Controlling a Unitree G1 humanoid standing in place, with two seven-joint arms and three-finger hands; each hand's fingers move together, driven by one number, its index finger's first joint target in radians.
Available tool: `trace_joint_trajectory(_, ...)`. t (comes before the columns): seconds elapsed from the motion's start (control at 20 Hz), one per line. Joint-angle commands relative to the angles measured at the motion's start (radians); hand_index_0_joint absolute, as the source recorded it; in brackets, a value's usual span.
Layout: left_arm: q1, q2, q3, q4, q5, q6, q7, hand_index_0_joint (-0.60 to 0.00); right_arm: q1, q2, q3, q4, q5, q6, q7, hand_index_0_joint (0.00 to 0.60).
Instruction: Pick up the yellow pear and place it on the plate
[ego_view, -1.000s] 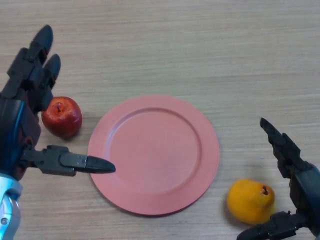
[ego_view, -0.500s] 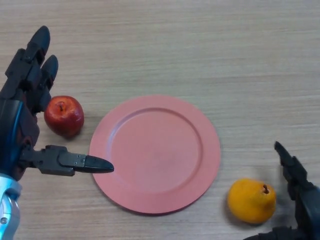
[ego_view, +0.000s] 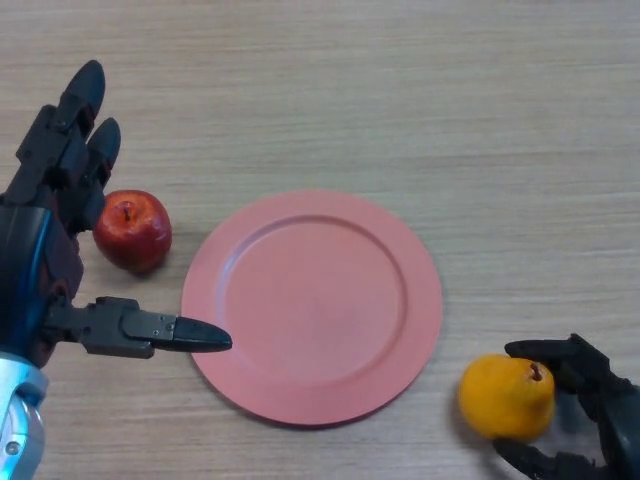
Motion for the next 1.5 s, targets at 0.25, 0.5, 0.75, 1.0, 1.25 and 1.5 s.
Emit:
trace_joint_trajectory(0.25, -0.012, 0.021, 0.046, -0.074, -0.013, -0.131, 0.035, 0.0, 0.001, 0.005, 0.06, -0.448, 0.164, 0.244, 0.037, 0.6)
trace_joint_trajectory(0.5, -0.009, 0.022, 0.057, -0.105, -0.034, -0.097, 0.015, 0.0, -0.146, 0.007, 0.214, -0.567, 0.096, 0.383, 0.006, 0.6)
trace_joint_trajectory(0.75, 0.003, 0.016, 0.072, -0.104, -0.051, -0.144, 0.017, 0.0, -0.368, 0.008, 0.391, -0.416, 0.096, 0.342, -0.08, 0.6)
trace_joint_trajectory(1.0, 0.032, 0.012, 0.111, -0.137, -0.078, -0.156, 0.007, 0.0, -0.541, 0.008, 0.5, -0.123, 0.094, 0.253, -0.224, 0.6)
trace_joint_trajectory(1.25, 0.058, 0.001, 0.175, -0.128, -0.087, -0.206, 0.003, 0.0, -0.613, 0.008, 0.549, 0.038, 0.152, 0.363, -0.271, 0.6)
trace_joint_trajectory(1.5, 0.081, -0.009, 0.196, -0.125, -0.083, -0.226, 0.011, 0.0, -0.626, 0.008, 0.559, 0.033, 0.163, 0.403, -0.223, 0.5)
